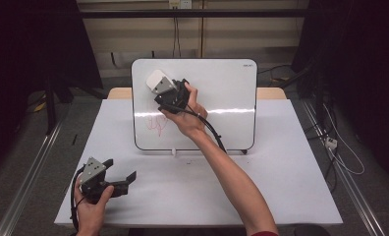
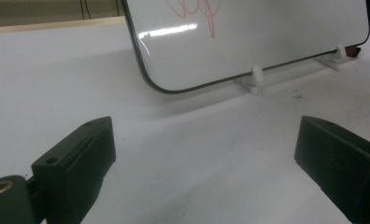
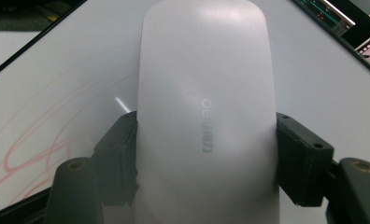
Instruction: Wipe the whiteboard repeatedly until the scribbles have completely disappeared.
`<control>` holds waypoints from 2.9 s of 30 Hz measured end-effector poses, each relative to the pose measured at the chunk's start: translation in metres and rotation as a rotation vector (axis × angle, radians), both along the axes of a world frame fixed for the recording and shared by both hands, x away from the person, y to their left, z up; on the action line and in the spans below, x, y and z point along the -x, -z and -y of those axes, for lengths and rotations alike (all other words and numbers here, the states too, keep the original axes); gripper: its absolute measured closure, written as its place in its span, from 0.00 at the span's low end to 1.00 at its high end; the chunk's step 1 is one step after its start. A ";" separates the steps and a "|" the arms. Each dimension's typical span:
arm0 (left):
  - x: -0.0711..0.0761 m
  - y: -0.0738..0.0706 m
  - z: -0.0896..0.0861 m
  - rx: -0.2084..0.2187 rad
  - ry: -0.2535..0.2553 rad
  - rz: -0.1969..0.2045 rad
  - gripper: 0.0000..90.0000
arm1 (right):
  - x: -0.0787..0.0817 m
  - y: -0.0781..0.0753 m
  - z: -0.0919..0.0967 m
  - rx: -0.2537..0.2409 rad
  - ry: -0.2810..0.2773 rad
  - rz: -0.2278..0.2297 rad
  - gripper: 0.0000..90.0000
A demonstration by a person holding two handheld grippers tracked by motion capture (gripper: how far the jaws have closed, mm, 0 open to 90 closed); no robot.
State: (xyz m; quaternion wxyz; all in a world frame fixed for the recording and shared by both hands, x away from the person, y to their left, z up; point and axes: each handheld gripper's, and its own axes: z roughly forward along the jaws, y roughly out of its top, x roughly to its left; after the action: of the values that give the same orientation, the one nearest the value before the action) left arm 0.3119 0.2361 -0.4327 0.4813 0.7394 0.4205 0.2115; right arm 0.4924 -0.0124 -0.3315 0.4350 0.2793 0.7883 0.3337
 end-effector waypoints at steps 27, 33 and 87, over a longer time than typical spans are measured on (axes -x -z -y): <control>-0.001 0.000 0.002 -0.011 0.005 0.001 0.06 | 0.025 0.033 -0.024 0.077 -0.084 0.014 0.35; -0.001 0.001 0.003 -0.010 0.005 0.002 0.06 | 0.036 0.044 -0.032 0.108 -0.115 0.008 0.35; 0.001 -0.001 0.000 -0.010 -0.002 0.009 0.06 | 0.049 0.060 -0.038 0.159 -0.131 0.045 0.35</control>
State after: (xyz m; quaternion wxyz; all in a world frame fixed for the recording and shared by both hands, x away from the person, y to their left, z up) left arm 0.3113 0.2362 -0.4316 0.4793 0.7403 0.4181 0.2176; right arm 0.4438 0.0256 -0.3913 0.4505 0.1843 0.8189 0.3041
